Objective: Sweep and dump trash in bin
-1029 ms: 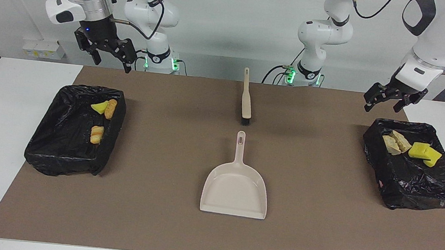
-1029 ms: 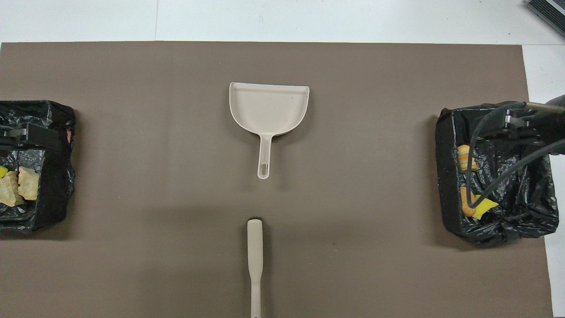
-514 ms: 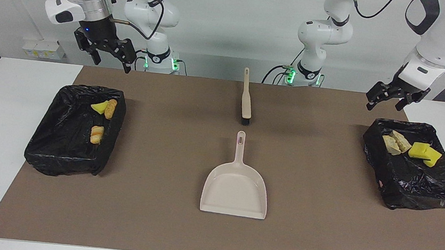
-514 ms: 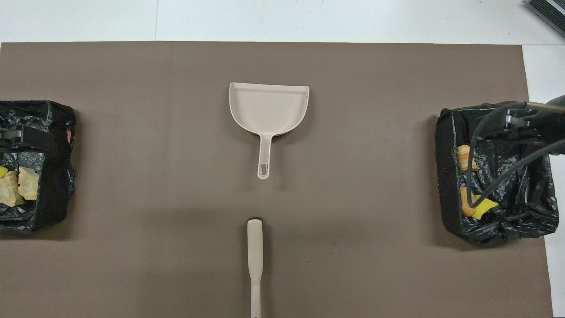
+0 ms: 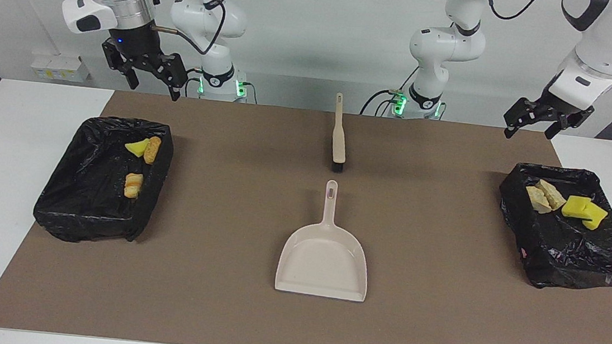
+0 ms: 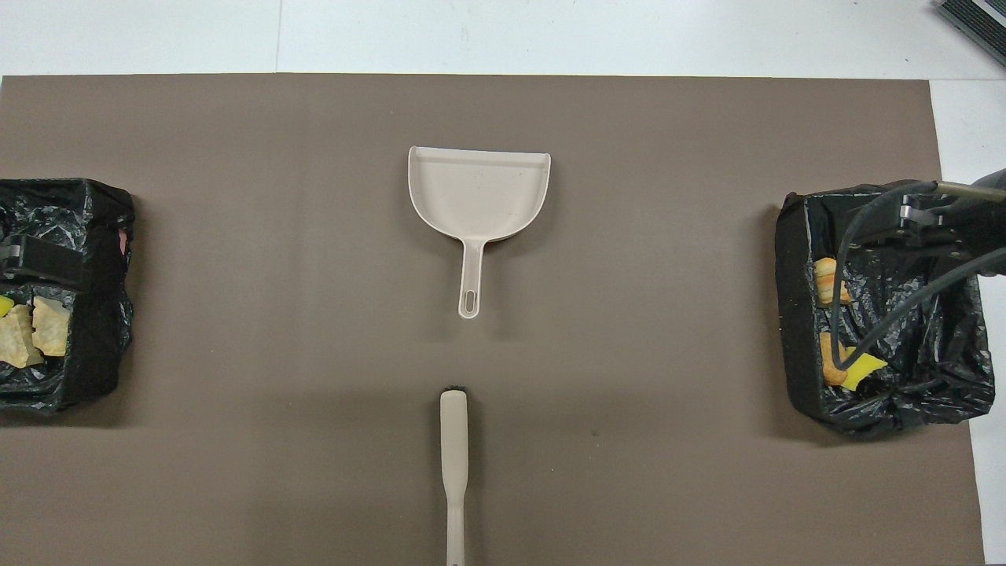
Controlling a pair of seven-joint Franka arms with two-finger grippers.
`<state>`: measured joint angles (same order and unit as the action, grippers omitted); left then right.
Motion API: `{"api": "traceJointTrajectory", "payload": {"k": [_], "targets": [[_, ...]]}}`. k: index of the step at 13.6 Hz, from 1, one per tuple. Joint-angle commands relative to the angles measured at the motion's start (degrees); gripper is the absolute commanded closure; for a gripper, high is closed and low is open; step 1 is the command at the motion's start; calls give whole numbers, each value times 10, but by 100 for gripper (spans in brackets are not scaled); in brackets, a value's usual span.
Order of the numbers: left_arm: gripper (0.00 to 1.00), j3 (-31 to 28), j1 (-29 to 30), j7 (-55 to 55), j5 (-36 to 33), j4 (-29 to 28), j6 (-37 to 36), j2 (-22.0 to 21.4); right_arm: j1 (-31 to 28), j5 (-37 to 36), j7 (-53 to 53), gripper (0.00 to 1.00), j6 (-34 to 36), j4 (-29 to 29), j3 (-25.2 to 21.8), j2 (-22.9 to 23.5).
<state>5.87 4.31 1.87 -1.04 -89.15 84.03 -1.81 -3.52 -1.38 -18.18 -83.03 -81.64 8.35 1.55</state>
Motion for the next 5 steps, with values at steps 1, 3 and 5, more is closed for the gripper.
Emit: {"api": "traceJointTrajectory", "payload": {"k": [1, 3, 5], "targets": [[0, 5, 4, -4, -2, -19, -7, -25, -8, 5, 10, 0, 5, -11, 2, -10], [0, 0, 8, -1, 15, -20, 14, -24, -8, 5, 10, 0, 5, -11, 2, -10], [0, 0, 8, 0, 17, -23, 16, -25, -8, 5, 10, 0, 5, -11, 2, -10]]}}
